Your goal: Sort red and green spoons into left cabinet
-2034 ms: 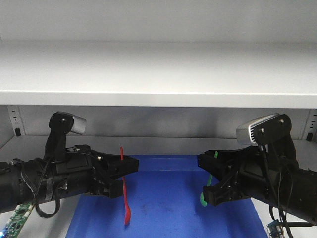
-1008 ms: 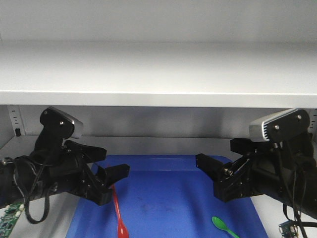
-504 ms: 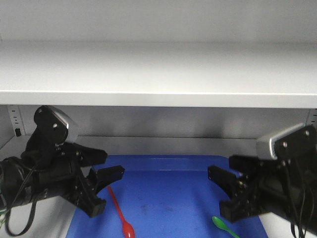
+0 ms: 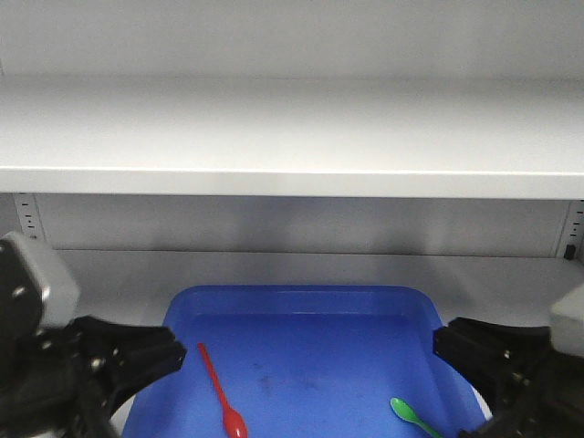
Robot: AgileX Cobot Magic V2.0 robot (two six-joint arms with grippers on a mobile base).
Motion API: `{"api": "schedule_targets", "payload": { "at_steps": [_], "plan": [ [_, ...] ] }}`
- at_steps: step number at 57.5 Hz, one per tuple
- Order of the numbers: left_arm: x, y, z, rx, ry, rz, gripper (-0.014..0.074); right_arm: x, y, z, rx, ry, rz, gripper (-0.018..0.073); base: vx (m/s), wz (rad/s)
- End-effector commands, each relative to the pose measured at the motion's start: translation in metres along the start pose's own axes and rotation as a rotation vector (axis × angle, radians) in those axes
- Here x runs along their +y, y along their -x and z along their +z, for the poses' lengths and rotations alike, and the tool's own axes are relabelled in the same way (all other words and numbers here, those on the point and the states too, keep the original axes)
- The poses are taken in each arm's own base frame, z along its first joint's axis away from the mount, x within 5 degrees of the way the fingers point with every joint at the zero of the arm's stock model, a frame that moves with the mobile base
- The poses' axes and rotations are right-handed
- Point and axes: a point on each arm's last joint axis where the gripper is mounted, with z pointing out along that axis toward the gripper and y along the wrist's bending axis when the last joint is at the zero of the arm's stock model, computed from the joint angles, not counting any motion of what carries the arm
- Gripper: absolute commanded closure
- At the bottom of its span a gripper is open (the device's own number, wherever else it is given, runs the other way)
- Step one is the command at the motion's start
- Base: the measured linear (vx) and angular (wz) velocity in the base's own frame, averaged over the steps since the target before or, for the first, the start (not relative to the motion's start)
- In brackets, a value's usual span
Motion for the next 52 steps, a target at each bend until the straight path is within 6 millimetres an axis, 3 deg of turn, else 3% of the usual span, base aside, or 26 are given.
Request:
{"api": "schedule_targets", "payload": {
  "at_steps": [1,11,22,52],
  "plan": [
    [-0.010,0.008,-0.021,-0.078,-0.001,-0.027,0.0600,0.004,0.007,-0.013,-0.065,0.016,0.047,0.0564,0.00,0.00],
    [-0.024,-0.008,-0.047,-0.107,0.016,-0.018,0.0600,0.008,-0.002,-0.031,-0.089,0.013,0.041,0.0564,0.00,0.00],
    [-0.036,-0.013,-0.064,-0.148,0.002,0.005,0.0600,0.013,-0.003,-0.040,-0.118,0.042,0.035,0.0564,0.00,0.00],
    [-0.036,-0.012,-0.064,-0.146,-0.011,0.004,0.0600,0.013,-0.003,-0.040,-0.118,0.041,0.035,0.0564,0.00,0.00]
  ]
}}
